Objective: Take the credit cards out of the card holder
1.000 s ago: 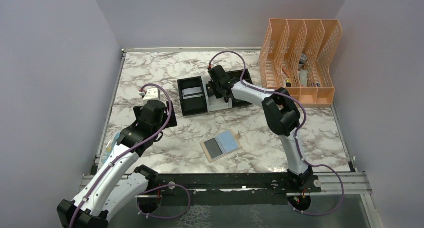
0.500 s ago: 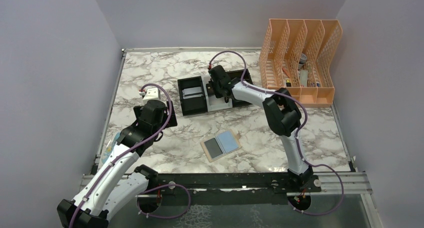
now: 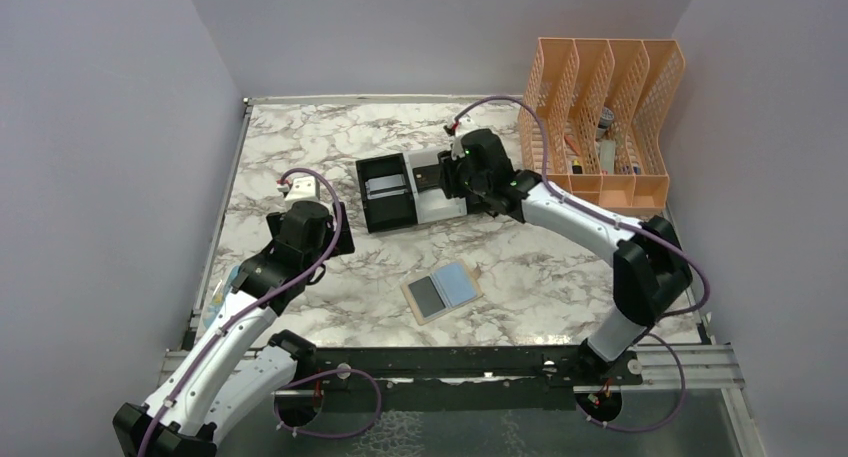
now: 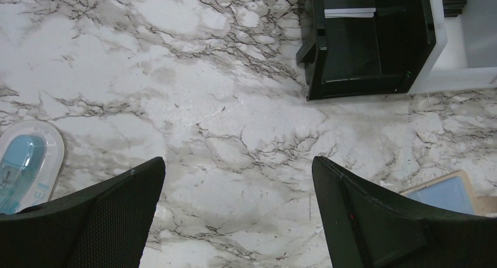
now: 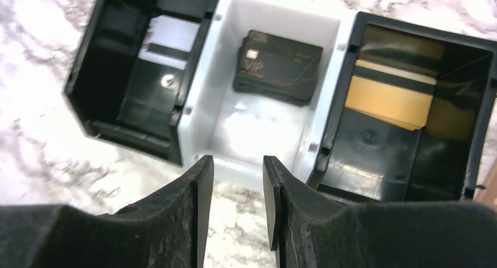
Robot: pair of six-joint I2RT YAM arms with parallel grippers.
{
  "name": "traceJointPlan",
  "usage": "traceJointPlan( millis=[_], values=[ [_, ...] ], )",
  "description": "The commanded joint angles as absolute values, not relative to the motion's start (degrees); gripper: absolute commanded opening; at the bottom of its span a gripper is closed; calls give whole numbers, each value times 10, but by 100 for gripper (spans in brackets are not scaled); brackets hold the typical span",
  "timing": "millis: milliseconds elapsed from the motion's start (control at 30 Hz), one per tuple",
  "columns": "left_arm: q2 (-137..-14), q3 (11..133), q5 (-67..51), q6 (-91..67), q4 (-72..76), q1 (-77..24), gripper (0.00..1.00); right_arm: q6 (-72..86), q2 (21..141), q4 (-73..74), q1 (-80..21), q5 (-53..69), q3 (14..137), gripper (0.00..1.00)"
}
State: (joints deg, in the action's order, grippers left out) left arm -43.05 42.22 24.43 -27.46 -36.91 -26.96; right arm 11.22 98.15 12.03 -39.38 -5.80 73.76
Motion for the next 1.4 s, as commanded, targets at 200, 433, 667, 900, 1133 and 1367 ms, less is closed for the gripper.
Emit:
traceJointPlan(
  millis=[200, 433, 667, 900, 1133, 1367],
  values=[
    [-416, 401, 107, -266, -323, -266, 99, 189, 821, 7, -397, 198, 512, 41],
    [-460, 357, -88, -332, -245, -267, 97, 250, 819, -80, -398, 400, 400, 41],
    [-475, 276, -144, -409, -160, -301, 82, 255, 843, -82, -398, 389, 367, 40],
    [-486, 259, -96, -456, -121, -392, 77, 276, 879, -104, -398, 406, 351, 36],
    [-549, 255, -54, -494, -66, -459, 70, 294, 922, -138, -399, 420, 343, 33],
    [-605, 266, -35, -506, -38, -483, 63, 295, 940, -131, -399, 414, 353, 25]
  ],
)
